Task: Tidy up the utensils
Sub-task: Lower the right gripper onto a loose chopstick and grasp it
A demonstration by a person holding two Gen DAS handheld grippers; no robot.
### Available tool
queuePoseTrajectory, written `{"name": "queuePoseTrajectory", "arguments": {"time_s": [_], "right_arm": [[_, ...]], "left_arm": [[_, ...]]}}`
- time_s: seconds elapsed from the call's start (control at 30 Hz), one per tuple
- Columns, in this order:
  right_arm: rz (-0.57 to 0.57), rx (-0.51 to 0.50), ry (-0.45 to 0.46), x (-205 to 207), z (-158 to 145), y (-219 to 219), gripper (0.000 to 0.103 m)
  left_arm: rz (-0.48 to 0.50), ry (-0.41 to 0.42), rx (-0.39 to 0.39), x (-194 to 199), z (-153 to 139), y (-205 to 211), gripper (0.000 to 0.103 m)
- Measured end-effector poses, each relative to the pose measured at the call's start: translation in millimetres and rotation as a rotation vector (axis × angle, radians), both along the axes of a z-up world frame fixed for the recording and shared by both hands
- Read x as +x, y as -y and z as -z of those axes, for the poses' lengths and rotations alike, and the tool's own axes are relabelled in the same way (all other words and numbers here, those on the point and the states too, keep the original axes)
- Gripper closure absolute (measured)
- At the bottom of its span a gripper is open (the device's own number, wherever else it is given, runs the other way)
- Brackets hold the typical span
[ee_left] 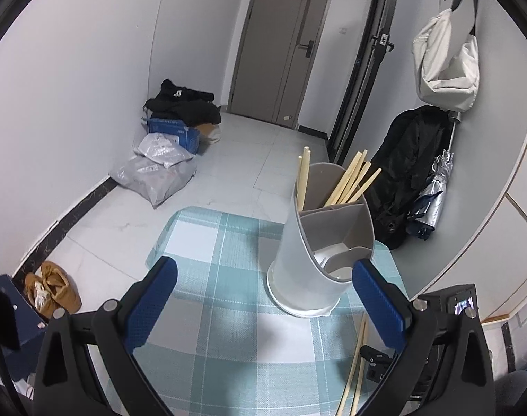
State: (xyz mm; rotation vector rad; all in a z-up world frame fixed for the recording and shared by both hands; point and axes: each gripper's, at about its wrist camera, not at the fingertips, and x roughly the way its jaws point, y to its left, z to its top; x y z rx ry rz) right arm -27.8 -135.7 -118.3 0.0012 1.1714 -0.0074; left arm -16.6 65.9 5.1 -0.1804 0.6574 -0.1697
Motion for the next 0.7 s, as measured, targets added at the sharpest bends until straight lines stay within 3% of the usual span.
{"name": "queuePoseTrajectory", "arguments": {"time_s": [0.1,0.47,0.57,0.7], "right_arm": [[0.014,-0.029,-0.007,1,0,-3,0.050],[0.014,-0.052,-0.015,23,-1,0,0.058],[-0.006,-0.053,-0.023,36,-1,-2,0.066],[-0.018,-0.047,-0.031,46,-1,-4,0.084]], "left_arm": [[-0.004,-0.006,-0.010,1,1,-4,0.004],[-0.018,-0.043,-0.061,6,2,-14,0.004],[-0.034,-0.036,-0.048,5,2,-15,0.004],[-0.038,-0.034,-0.034,6,3,-14,0.004]]}}
